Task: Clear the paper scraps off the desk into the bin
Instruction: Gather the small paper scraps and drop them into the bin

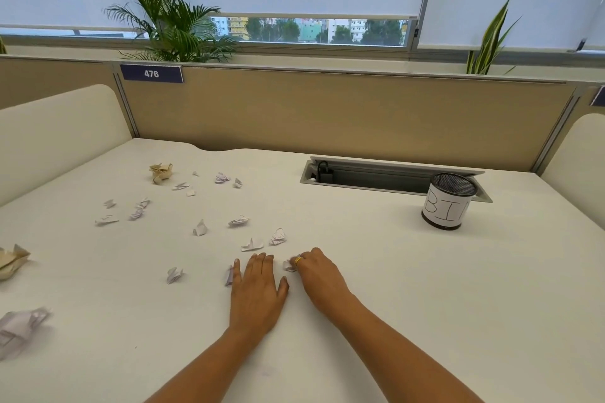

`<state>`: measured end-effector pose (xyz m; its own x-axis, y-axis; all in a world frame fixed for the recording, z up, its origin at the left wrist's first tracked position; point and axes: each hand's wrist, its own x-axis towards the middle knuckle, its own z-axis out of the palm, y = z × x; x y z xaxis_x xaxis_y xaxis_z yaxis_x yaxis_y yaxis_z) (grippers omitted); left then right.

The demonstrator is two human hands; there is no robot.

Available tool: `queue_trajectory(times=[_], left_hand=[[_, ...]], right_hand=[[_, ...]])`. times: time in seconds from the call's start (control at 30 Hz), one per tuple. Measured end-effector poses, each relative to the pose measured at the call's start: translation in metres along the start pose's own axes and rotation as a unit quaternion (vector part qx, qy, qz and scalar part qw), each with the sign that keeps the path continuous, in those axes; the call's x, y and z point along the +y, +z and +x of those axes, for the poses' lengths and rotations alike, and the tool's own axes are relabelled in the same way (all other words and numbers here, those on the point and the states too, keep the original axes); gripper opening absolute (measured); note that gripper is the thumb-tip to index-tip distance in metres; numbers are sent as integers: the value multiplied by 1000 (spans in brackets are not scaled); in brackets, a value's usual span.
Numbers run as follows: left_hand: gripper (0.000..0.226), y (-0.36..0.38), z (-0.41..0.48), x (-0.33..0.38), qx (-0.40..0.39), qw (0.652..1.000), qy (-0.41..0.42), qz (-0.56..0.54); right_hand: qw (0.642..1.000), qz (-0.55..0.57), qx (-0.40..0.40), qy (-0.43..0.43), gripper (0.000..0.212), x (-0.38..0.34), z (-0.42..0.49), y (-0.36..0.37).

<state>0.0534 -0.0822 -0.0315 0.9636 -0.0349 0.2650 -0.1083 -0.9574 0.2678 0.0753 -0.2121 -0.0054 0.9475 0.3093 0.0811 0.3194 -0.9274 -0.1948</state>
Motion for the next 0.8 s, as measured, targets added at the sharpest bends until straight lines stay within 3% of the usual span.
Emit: queue_trajectory(times=[0.37, 0.57, 0.7, 0.8], left_hand=[[49, 4, 8, 12, -46, 999, 22, -2], [47, 11, 15, 29, -35, 999, 38, -12], [47, 14, 14, 26, -29, 999, 37, -23], [49, 15, 14, 27, -26, 999, 33, -29]], right_hand=[[984, 146, 0, 102, 27, 25, -4, -18], [959, 223, 65, 161, 28, 39, -6, -20], [944, 282, 63, 157, 24, 34, 1, -19], [950, 276, 33, 146, 38, 26, 6, -14]])
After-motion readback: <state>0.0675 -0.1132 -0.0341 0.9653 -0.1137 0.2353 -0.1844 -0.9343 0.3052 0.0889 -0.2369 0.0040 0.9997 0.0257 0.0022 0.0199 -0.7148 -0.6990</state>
